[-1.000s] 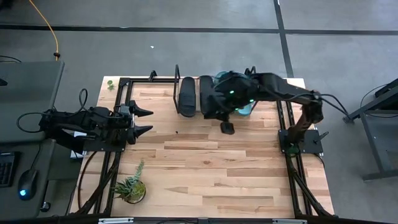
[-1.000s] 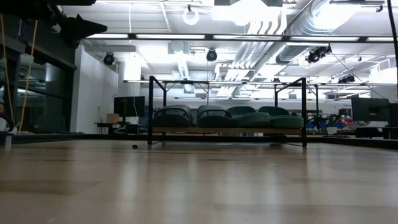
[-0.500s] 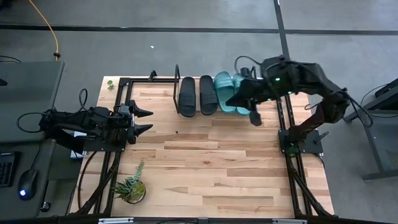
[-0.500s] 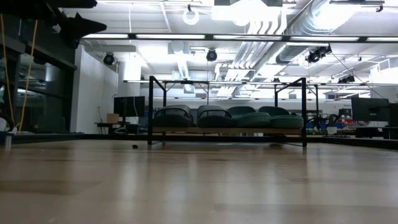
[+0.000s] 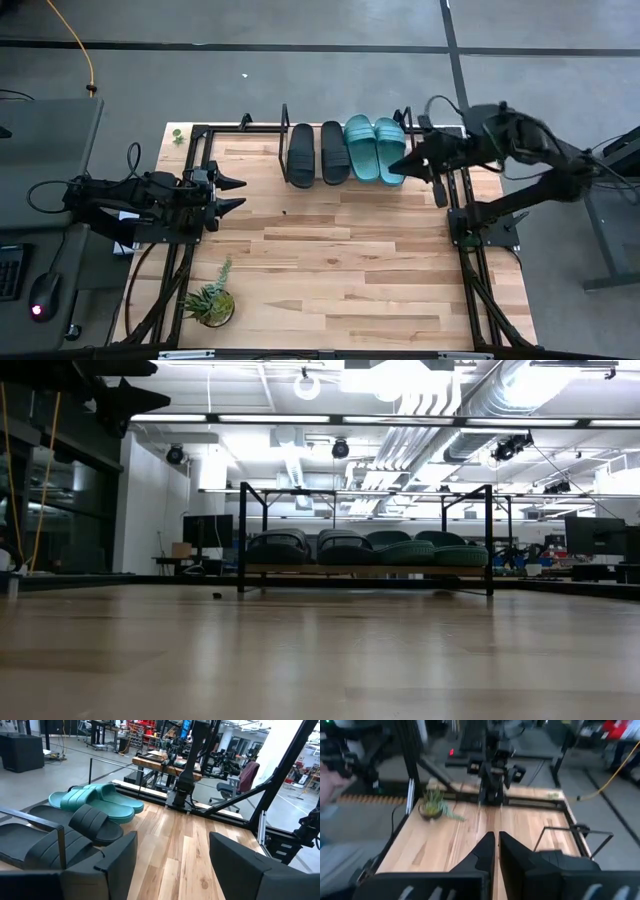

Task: Pick and place slides into the shelf
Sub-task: Return to Home Position

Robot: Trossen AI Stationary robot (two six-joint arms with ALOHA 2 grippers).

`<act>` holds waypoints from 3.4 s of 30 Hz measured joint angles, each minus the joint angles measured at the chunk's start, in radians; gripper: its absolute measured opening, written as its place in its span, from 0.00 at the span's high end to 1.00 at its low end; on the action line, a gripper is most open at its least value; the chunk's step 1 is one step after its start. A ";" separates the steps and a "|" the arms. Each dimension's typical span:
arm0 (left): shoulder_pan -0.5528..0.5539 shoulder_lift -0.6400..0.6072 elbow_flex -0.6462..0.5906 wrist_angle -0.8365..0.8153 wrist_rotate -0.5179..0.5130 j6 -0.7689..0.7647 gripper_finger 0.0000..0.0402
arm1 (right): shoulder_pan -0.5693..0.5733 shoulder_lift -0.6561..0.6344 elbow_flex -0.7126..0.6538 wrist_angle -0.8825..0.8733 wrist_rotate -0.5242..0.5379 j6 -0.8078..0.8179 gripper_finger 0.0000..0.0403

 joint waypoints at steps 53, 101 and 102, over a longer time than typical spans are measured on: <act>0.000 -0.130 -0.117 0.076 0.006 0.214 0.44 | -0.003 -0.957 -1.322 0.961 0.273 -0.018 0.97; 0.000 -0.263 -0.376 0.406 0.063 0.237 0.44 | -0.003 -0.970 -1.681 1.534 0.158 -0.055 0.97; 0.000 -0.262 -0.376 0.398 0.063 0.238 0.44 | -0.003 -0.970 -1.681 1.534 0.158 -0.056 0.97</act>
